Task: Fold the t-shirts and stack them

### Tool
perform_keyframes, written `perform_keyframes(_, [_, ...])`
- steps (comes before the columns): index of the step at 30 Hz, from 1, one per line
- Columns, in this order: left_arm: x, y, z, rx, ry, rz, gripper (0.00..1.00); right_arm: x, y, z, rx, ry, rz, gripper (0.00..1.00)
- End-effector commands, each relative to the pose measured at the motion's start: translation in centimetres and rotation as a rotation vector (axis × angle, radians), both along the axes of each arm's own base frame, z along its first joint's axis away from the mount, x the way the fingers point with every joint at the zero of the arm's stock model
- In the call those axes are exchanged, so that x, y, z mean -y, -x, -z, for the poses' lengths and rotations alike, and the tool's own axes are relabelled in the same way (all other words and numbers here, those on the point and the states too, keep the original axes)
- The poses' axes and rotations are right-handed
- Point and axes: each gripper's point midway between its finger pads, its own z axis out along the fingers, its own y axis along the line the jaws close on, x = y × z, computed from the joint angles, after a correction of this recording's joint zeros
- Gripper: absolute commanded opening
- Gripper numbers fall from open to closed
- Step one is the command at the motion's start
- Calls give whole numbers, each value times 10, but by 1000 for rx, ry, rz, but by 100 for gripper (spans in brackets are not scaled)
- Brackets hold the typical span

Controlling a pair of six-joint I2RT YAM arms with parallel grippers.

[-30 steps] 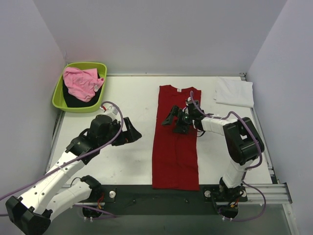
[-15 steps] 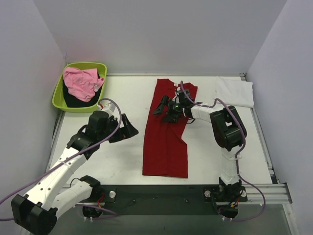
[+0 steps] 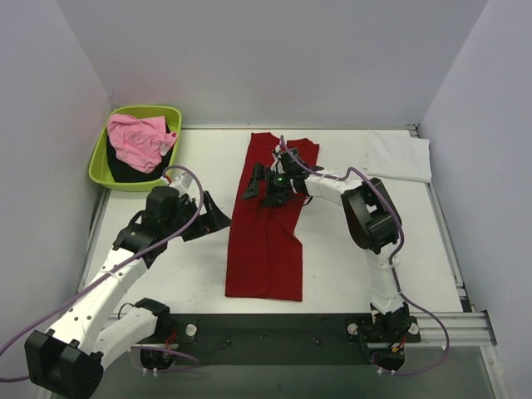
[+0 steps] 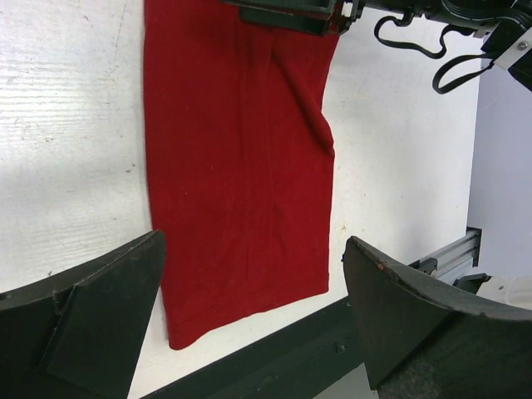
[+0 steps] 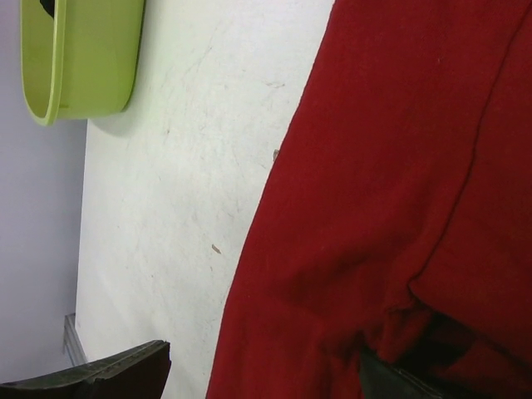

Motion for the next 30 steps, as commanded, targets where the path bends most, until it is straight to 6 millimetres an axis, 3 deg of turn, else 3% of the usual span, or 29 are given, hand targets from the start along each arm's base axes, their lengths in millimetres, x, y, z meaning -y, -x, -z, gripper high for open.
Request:
perform_keyframes(1, [6, -5, -6, 49, 31, 36, 97, 16, 15, -13, 12, 96, -14, 100])
perform_keyframes(6, [8, -5, -3, 46, 42, 44, 98, 25, 4, -93, 187, 82, 19, 100])
perform_keyframes(10, [8, -5, -3, 49, 48, 46, 97, 32, -16, -129, 275, 82, 87, 100])
perform_keyframes(12, [8, -5, -3, 48, 50, 48, 97, 35, -33, -122, 264, 87, 118, 100])
perform_keyframes(13, [8, -5, -2, 46, 51, 49, 98, 32, -44, -130, 275, 72, 131, 100])
perform_keyframes(14, [8, -5, -4, 49, 52, 51, 97, 31, -52, -112, 231, 78, 148, 100])
perform_keyframes(16, [7, -5, -5, 52, 45, 51, 97, 32, -73, -114, 229, 50, 185, 100])
perform_keyframes(17, [7, -5, -6, 55, 45, 52, 98, 30, -81, -100, 201, 49, 202, 100])
perform_keyframes(22, [2, -8, -9, 59, 24, 46, 98, 37, -121, -91, 208, 19, 298, 100])
perform_keyframes(25, [1, -9, -9, 56, 25, 42, 97, 39, -137, -84, 199, -24, 358, 100])
perform_keyframes(30, [2, -11, 0, 35, 21, 51, 97, 33, -148, -68, 174, -47, 366, 100])
